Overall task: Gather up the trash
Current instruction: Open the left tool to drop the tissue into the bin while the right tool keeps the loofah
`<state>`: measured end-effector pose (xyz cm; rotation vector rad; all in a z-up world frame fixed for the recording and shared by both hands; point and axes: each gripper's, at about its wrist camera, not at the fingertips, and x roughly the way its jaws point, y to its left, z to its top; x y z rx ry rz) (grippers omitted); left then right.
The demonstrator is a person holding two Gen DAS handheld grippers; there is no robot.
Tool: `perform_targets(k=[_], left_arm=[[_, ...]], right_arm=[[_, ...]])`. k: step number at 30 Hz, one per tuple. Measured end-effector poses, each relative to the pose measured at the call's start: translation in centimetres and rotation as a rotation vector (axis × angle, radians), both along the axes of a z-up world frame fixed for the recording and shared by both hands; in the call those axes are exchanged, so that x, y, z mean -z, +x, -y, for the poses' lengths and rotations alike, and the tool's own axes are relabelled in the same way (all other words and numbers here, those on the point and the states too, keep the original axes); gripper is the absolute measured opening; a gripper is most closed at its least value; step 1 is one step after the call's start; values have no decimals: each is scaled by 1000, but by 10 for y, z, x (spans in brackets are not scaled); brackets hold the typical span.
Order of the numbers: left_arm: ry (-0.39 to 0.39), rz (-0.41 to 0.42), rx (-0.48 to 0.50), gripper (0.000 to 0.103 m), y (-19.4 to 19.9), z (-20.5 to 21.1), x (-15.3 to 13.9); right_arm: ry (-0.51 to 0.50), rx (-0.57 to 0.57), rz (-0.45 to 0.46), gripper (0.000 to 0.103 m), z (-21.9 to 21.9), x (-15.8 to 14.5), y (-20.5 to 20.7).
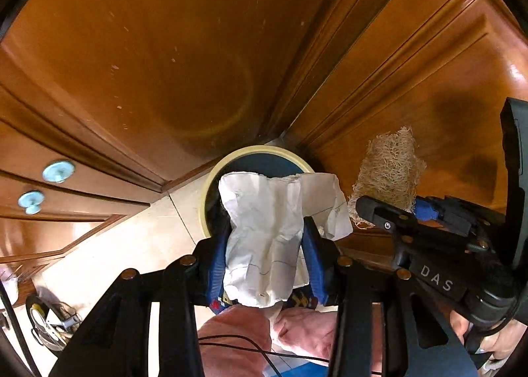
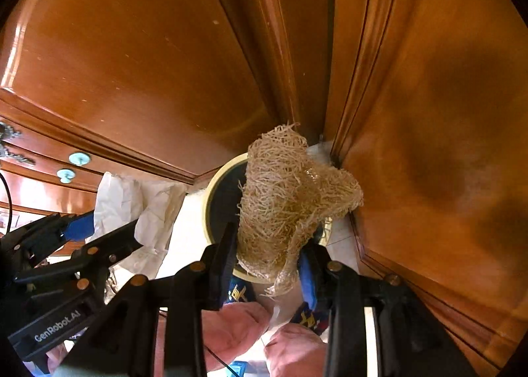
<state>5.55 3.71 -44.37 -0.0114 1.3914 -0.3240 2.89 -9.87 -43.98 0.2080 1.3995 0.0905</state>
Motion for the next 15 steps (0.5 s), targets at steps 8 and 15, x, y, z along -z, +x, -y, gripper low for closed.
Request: perform_targets(k=[8,15], left_arm=[[-1,-10,54,43,8,6,27],[30,-3,105,55,11,10,33]], right_arm=[[4,-1,-22,39,5,26,4],[18,-4,-37,41,7,33,10]])
